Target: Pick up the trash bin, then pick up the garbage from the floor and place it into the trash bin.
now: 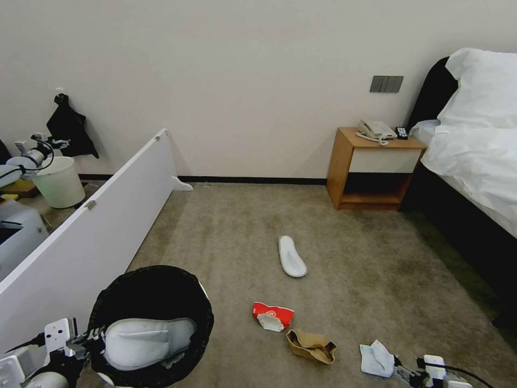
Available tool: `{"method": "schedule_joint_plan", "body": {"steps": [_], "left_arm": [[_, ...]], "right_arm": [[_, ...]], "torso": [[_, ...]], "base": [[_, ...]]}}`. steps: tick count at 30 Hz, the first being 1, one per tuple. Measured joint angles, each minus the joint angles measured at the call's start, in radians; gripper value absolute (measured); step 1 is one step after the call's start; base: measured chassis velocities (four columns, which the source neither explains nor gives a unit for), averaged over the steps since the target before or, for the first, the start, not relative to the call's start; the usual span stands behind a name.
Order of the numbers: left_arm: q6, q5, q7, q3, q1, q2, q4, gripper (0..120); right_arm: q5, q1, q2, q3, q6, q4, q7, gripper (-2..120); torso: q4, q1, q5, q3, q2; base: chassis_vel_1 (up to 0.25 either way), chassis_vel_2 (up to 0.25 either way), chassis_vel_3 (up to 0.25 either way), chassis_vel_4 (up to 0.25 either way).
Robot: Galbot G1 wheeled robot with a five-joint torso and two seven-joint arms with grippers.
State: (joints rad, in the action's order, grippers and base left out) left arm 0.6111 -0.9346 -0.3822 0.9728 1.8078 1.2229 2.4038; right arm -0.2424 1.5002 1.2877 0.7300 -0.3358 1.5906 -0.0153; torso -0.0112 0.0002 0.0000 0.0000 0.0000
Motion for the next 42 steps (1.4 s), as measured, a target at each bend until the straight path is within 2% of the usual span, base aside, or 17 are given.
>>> {"method": "schedule_joint_plan", "body": {"steps": [10,14,22,42], "left_arm": [[0.000,0.019,-0.005,0.012,0.020,0.035,0.015,2],[0.000,0.019,-0.008,0.014,0.017,0.036,0.017,2],[0.000,0.019,-0.010,0.013,0.011,0.039,0.016,2],[-0.001,0.017,-0.012,0.022,0.023,0.035,0.030,2]], "right_arm": [[0.055,-0.129,0.016,-0.060,0.042,-0.170,0.016,100],[0.079,-0.145,0.019,-0.069,0.049,-0.199,0.023,100],[0.116,-0.185,0.033,-0.080,0.058,-0.258,0.032,100],[0.125,-0.246,0.042,-0.062,0.079,-0.367,0.069,100]], "torso": [[0.0003,0.000,0.0000,0.000,0.000],[-0.0002,0.000,0.0000,0.000,0.000],[0.0001,0.000,0.0000,0.000,0.000],[0.0001,0.000,0.0000,0.000,0.000]], "base": [[0.000,0.000,0.000,0.000],[0.000,0.000,0.000,0.000],[0.000,0.000,0.000,0.000],[0.000,0.000,0.000,0.000]]}}
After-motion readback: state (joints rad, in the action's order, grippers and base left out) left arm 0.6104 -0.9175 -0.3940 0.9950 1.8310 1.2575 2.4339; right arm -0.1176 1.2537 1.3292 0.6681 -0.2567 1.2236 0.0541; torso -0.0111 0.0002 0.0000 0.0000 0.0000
